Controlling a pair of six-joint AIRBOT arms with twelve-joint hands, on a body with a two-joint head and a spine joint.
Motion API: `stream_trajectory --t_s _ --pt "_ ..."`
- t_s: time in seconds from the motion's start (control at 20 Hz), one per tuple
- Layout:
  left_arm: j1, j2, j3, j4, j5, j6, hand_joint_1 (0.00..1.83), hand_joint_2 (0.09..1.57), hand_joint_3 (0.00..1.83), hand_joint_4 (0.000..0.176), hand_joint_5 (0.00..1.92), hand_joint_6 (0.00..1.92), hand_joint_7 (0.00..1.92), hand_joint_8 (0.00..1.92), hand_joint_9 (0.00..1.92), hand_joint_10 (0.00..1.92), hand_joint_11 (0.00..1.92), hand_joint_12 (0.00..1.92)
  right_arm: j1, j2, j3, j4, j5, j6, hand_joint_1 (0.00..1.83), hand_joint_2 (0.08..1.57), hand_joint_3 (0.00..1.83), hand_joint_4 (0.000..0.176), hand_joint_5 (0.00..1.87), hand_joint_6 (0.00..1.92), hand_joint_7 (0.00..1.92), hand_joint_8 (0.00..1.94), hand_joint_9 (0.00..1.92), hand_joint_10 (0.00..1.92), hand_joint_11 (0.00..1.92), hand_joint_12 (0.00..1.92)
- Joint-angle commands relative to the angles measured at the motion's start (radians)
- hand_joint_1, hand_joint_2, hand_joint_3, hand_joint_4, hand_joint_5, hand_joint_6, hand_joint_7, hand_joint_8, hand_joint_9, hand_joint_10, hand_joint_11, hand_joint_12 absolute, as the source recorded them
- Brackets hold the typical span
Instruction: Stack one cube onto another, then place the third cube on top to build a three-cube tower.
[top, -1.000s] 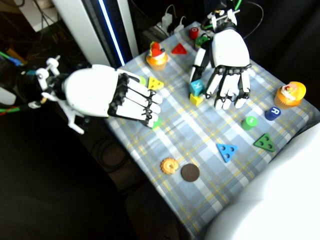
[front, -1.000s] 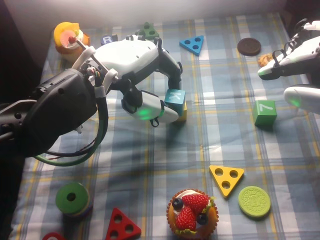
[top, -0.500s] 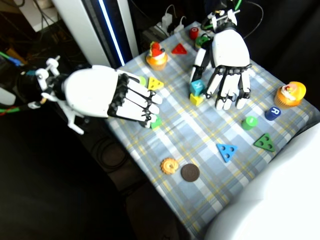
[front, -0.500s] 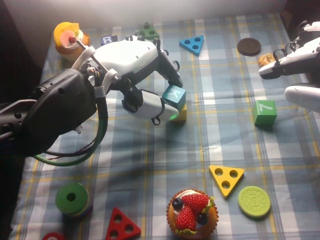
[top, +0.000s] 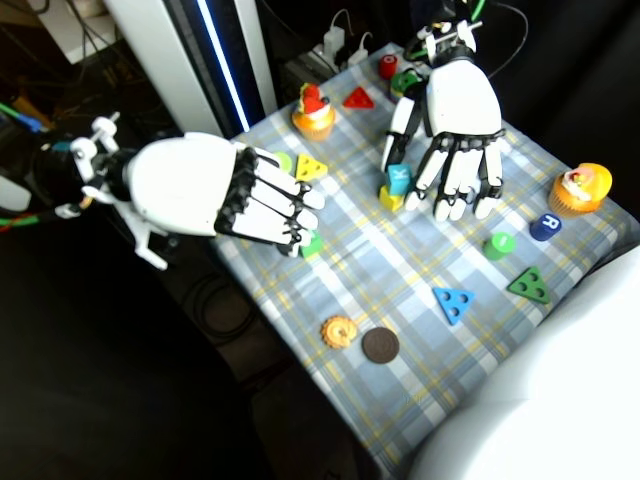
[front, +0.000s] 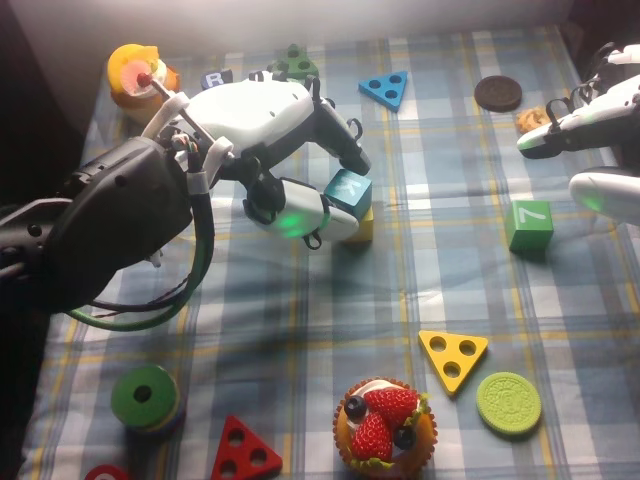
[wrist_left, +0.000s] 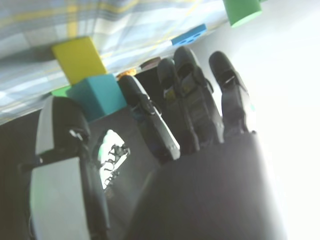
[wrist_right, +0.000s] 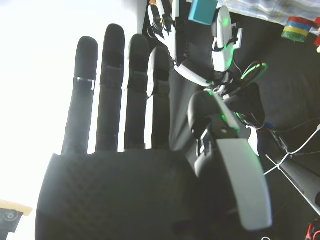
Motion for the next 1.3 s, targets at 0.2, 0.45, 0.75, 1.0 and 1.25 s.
stream_trajectory --t_s 0.2,0.45,0.75,1.0,1.25 --pt "0.010 0.041 -0.051 0.063 -0.154 -0.045 0.74 0.85 0.00 0.176 0.21 0.00 0.39 0.00 0.46 0.00 0.00 0.82 0.011 -0.006 0.000 0.029 0.120 0.005 0.24 1.37 0.00 0.000 0.61 0.00 0.71 0.00 0.68 0.00 0.19 1.05" --pt "0.063 0.212 -0.203 0.202 -0.307 -0.230 0.58 0.79 0.00 0.176 0.04 0.01 0.18 0.00 0.25 0.00 0.00 0.23 0.035 -0.055 0.022 0.040 0.065 0.001 0.78 1.06 0.00 0.000 0.54 0.00 0.61 0.00 0.61 0.00 0.12 1.14" --pt "0.219 0.411 -0.362 0.232 -0.540 -0.351 0.50 0.79 0.00 0.176 0.04 0.00 0.16 0.01 0.18 0.00 0.00 0.45 0.081 -0.111 0.059 0.038 -0.110 -0.070 0.87 0.93 0.00 0.000 0.60 0.00 0.57 0.00 0.59 0.00 0.06 1.41" --pt "0.236 0.419 -0.375 0.216 -0.572 -0.352 0.63 0.77 0.00 0.176 0.10 0.00 0.21 0.00 0.23 0.00 0.00 0.64 0.096 -0.145 0.102 0.066 -0.175 -0.080 0.89 0.95 0.00 0.000 0.71 0.00 0.59 0.00 0.57 0.00 0.02 1.36" --pt "0.258 0.420 -0.382 0.193 -0.602 -0.354 0.62 0.76 0.00 0.176 0.11 0.00 0.23 0.00 0.26 0.00 0.00 0.76 0.129 -0.182 0.143 0.066 -0.241 -0.097 0.87 0.95 0.00 0.000 0.75 0.01 0.63 0.01 0.61 0.02 0.04 1.35"
